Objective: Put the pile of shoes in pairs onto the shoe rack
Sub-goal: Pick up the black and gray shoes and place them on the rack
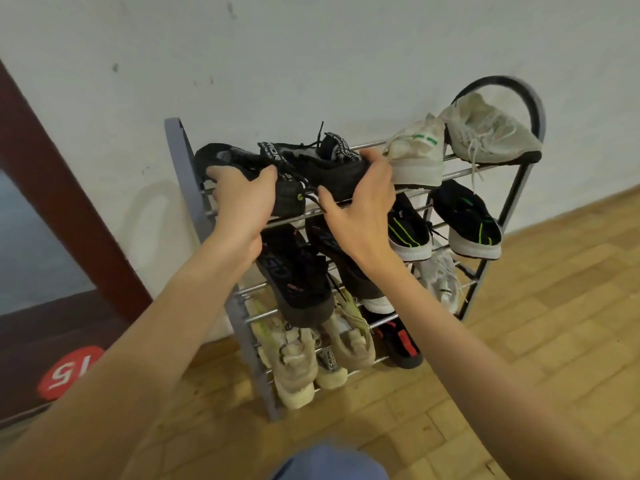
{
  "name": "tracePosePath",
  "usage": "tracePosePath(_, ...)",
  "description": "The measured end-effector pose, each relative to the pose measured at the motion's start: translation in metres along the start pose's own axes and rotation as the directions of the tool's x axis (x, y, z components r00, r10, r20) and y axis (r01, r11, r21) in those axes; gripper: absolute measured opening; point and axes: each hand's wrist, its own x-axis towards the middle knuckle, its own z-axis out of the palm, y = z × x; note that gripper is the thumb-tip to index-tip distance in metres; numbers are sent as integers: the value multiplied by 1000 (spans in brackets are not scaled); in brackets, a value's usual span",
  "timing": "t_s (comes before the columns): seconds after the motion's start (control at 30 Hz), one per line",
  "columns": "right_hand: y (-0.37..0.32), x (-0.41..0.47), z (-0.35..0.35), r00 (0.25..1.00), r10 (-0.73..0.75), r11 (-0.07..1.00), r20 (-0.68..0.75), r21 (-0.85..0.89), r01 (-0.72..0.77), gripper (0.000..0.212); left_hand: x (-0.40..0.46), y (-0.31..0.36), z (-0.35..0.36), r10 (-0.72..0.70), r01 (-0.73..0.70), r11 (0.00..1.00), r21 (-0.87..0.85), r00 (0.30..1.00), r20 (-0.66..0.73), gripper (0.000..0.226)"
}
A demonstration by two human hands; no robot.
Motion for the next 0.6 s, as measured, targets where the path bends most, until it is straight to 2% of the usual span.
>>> tracePosePath(0.03,3,-3,-2,1000,-2,999,30,-48,3,68,0,-1,-1,42,-40,997,71,999,-31,68)
tracePosePath(0.07,5,-6,-4,998,-1,997,62,-72,6,68,-1,-1,-2,104,-98,986,132,994,-40,64)
tracePosePath(0.13,8,-10,-7,995,-4,997,102,-78,12,68,-4,-4,-5,245,-239,931,277,969,11,51)
tracePosePath(0.17,9,-11,-9,994,-8,997,109,-77,16,68,-5,-6,-6,301,-304,886,350,951,64,53)
tracePosePath(0.23,10,-9,-14,992,-12,997,127,-74,21,68,-4,-8,-8,365,-412,758,506,910,194,75)
tracePosePath(0.3,11,-5,-20,987,-20,999,159,-33,26,66,-4,-7,-12,375,-475,581,661,877,300,94)
tracePosePath(0.37,13,-1,-24,983,-27,999,183,40,20,62,-5,-3,-18,364,-513,464,722,854,372,96)
tracePosePath(0.47,13,1,-24,978,-51,995,200,98,32,58,-14,4,-24,414,-552,370,747,818,399,69)
tracePosePath(0.53,11,1,-21,977,-63,991,202,126,38,56,-22,6,-27,450,-566,321,759,797,404,60)
tracePosePath(0.6,9,0,-16,976,-79,989,203,137,51,57,-26,6,-31,466,-559,306,770,794,391,61)
